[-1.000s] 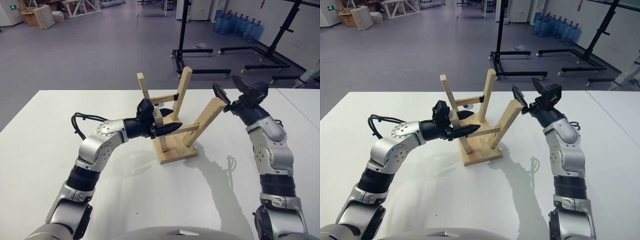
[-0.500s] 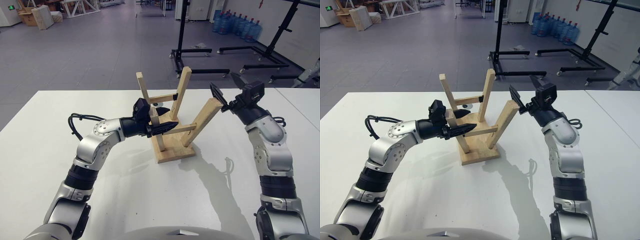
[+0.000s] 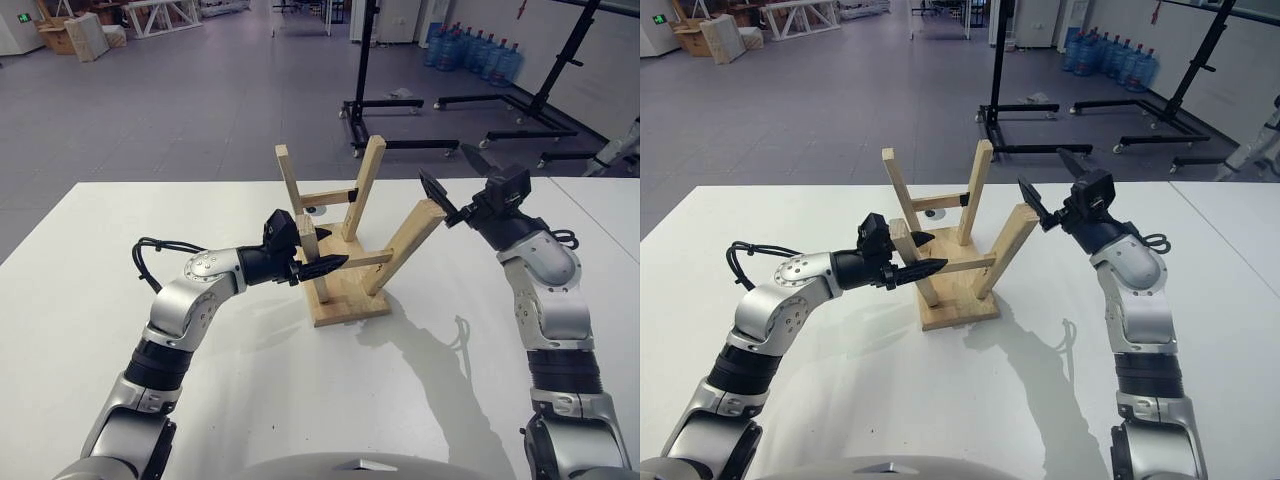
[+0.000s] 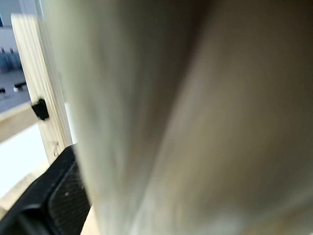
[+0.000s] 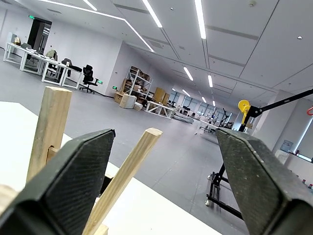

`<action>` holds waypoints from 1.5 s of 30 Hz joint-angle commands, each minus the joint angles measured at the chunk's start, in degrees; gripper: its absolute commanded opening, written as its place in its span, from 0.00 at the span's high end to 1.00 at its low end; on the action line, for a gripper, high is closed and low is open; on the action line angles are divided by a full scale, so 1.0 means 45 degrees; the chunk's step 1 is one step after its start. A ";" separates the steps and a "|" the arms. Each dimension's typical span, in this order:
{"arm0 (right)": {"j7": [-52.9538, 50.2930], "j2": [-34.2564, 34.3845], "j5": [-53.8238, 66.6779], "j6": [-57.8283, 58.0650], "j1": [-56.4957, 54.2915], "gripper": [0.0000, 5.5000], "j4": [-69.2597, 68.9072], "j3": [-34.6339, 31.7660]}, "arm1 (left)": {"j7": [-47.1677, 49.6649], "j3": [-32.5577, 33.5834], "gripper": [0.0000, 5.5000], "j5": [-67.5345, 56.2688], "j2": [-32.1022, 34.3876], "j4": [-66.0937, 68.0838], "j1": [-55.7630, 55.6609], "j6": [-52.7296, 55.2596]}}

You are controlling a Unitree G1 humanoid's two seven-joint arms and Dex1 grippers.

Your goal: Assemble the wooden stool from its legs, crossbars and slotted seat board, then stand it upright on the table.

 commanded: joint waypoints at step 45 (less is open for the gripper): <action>0.2056 0.1465 0.3722 0.5212 0.5093 0.30 -0.6110 0.3789 | 0.1898 0.8508 0.40 -0.3902 0.3021 -0.2399 0.3080 0.0743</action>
